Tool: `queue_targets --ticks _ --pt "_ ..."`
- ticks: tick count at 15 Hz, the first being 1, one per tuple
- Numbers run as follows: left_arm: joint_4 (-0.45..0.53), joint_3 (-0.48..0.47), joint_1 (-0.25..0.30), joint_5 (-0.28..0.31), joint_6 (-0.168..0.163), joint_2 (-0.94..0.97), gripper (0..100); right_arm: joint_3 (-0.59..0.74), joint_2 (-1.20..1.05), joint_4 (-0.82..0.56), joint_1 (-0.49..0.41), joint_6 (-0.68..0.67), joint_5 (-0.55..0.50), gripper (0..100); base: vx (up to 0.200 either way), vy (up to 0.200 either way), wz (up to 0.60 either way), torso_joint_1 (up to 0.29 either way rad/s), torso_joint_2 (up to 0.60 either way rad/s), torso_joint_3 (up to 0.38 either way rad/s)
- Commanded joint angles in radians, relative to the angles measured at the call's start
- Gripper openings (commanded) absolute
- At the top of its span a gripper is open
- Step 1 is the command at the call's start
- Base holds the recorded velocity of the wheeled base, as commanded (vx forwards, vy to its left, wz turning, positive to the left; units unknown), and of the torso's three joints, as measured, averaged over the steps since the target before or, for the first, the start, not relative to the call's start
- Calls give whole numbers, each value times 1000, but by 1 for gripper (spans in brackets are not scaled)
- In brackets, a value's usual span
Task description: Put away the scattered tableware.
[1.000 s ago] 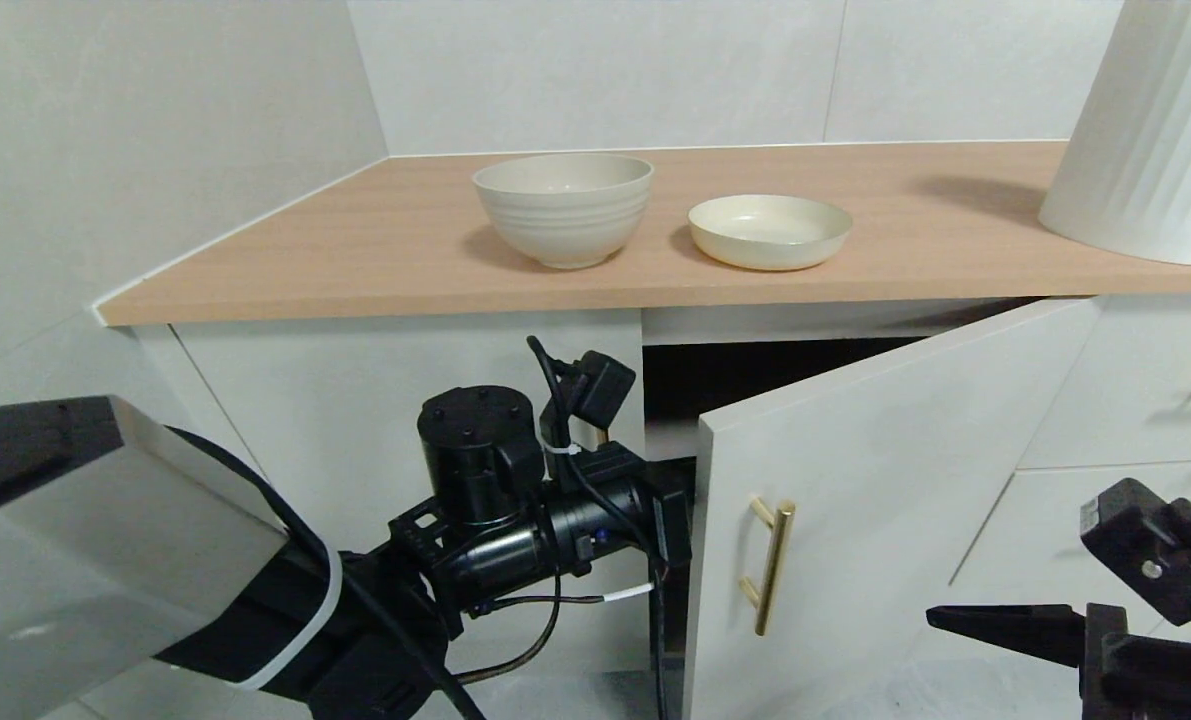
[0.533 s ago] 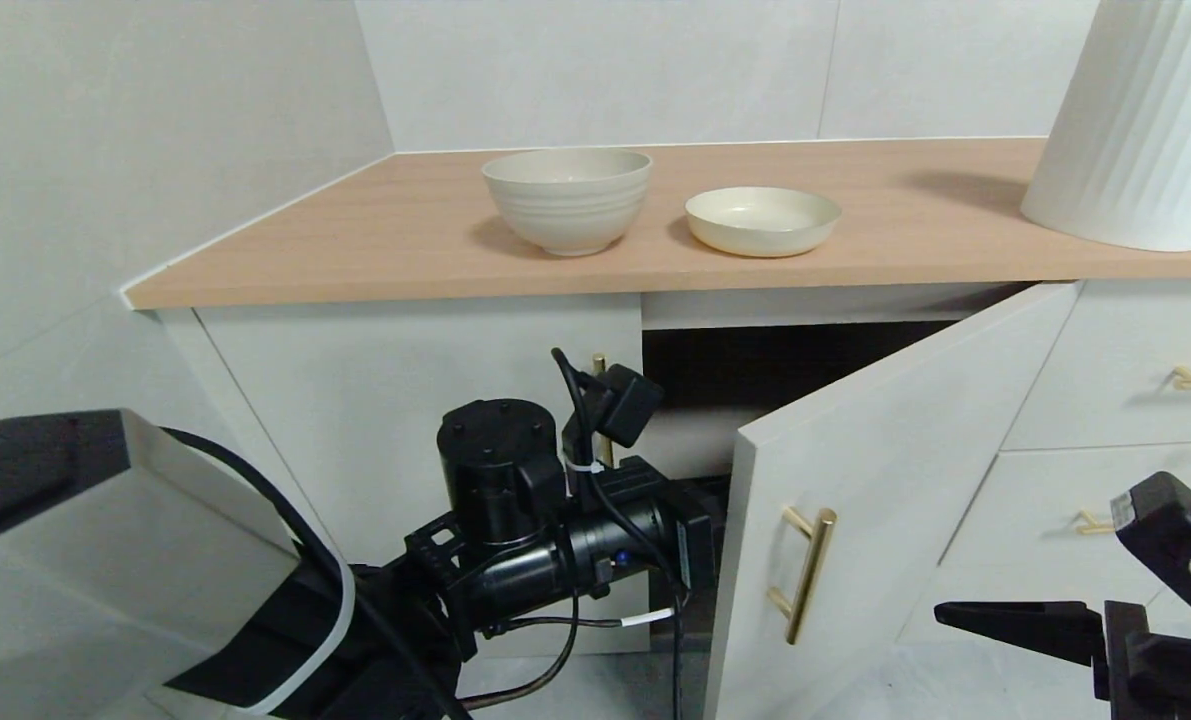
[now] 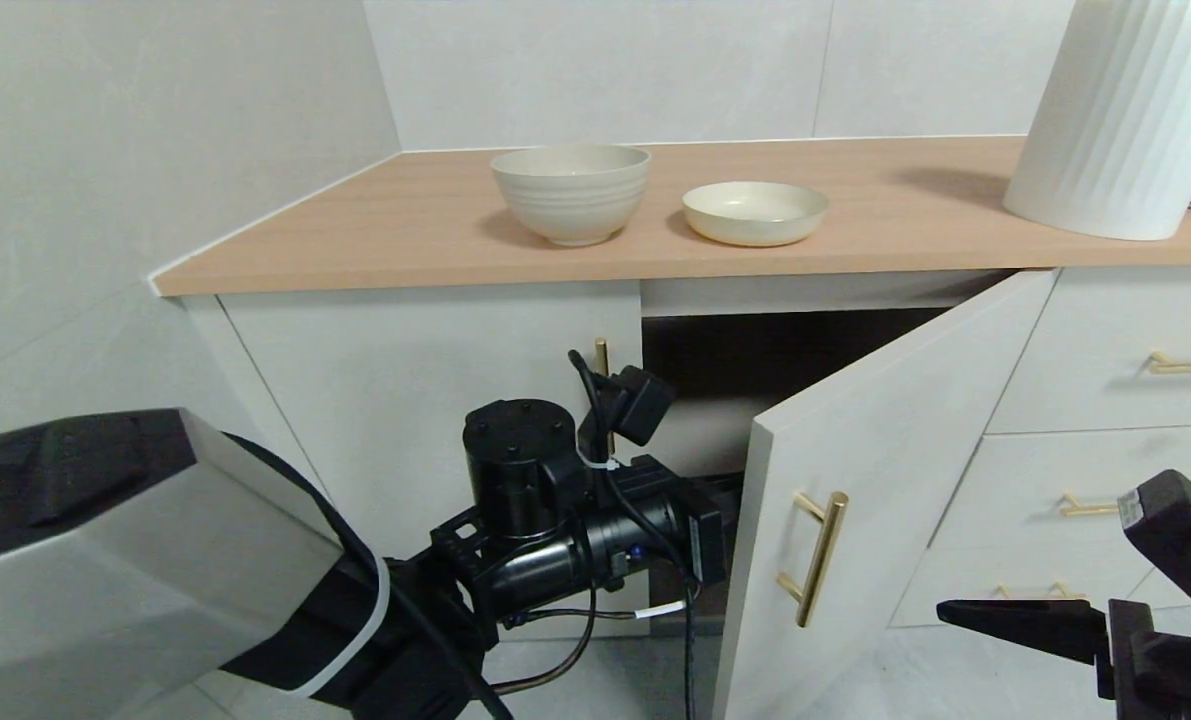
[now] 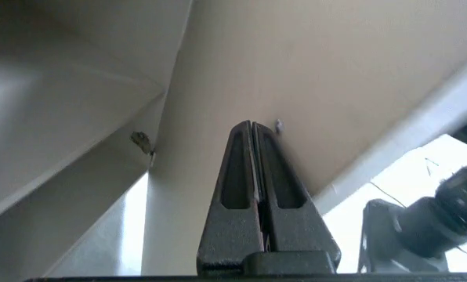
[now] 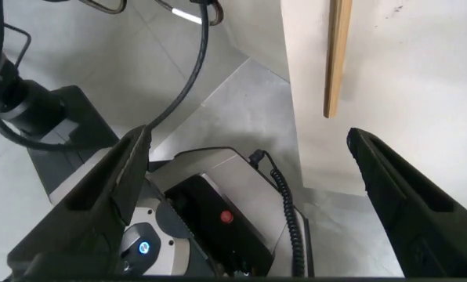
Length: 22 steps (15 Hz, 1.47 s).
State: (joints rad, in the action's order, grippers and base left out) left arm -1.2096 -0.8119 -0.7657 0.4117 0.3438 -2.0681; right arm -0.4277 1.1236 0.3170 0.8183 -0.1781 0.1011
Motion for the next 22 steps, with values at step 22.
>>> queue_targets --ticks 22 --pt "-87 -9 -270 67 -43 -58 0 18 -125 1 16 8 301 100 -45 0 0 2 0 0"
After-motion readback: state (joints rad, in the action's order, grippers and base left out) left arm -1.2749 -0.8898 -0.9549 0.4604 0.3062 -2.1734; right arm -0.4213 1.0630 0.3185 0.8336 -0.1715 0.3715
